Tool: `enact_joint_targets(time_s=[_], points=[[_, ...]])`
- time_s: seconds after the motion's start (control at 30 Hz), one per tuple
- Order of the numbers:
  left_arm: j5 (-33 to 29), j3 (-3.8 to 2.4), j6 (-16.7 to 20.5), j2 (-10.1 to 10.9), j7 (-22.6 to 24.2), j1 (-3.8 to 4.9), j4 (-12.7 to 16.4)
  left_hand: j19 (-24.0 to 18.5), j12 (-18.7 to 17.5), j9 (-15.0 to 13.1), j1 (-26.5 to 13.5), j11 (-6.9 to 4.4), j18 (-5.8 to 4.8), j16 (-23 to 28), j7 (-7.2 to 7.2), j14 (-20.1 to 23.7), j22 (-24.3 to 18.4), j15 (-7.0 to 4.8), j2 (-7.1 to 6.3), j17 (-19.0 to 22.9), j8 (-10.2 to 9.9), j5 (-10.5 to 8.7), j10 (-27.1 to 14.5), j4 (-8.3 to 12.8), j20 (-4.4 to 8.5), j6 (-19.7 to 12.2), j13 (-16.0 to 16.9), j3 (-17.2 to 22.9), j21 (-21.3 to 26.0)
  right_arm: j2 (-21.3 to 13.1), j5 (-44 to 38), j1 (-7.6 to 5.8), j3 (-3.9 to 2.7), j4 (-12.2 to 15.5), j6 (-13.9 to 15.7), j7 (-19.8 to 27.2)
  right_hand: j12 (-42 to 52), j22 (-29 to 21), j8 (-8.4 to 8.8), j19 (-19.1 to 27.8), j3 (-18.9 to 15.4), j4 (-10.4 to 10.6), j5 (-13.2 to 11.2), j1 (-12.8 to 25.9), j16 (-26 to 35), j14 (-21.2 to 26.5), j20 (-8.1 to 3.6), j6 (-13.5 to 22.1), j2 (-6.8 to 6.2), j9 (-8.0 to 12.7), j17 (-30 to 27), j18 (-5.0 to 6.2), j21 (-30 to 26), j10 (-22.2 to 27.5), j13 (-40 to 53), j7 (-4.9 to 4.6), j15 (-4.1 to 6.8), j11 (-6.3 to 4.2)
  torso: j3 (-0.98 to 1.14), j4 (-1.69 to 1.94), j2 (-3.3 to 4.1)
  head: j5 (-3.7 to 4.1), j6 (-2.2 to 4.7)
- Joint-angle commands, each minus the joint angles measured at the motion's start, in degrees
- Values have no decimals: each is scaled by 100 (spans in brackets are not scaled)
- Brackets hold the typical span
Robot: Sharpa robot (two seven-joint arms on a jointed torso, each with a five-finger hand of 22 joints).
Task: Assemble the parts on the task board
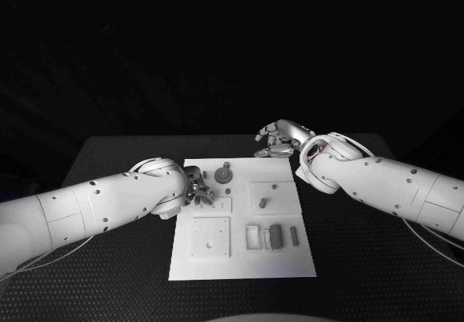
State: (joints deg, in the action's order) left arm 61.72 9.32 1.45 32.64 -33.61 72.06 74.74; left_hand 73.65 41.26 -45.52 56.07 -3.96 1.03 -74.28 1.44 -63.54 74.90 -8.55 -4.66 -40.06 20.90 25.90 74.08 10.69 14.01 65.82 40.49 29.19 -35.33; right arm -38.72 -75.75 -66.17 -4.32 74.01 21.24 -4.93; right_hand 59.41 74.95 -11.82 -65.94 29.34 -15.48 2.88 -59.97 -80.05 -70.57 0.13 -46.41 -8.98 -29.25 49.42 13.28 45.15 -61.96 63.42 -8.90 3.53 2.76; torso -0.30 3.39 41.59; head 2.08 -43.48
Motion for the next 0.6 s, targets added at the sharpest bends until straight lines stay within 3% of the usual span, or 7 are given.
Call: enact_joint_targets(time_s=[0.03,0.6], points=[[-30,11,161,-35,49,3,-13,98,27,-19,129,-44,152,-30,6,-77,123,-141,71,7,31,18,-7,513,118,93,-4,555,-18,1,-3,2,-2,-2,-47,31,31,90,-17,-10,4,40,-9,66,32,47,-50,2,9,6,-7,172,-22,52,-7,-41,5,-2,-4,-5,3,8,5],[11,34,118,-144,81,-21,-84,100,31,-18,126,-45,153,-32,5,-77,121,-143,71,11,31,20,-8,507,120,92,-5,555,-21,2,-3,5,-2,10,-6,42,36,90,-18,-12,6,43,-9,68,31,46,-50,2,17,6,-8,172,-22,53,-12,-41,5,-2,-6,-3,1,13,-8]])
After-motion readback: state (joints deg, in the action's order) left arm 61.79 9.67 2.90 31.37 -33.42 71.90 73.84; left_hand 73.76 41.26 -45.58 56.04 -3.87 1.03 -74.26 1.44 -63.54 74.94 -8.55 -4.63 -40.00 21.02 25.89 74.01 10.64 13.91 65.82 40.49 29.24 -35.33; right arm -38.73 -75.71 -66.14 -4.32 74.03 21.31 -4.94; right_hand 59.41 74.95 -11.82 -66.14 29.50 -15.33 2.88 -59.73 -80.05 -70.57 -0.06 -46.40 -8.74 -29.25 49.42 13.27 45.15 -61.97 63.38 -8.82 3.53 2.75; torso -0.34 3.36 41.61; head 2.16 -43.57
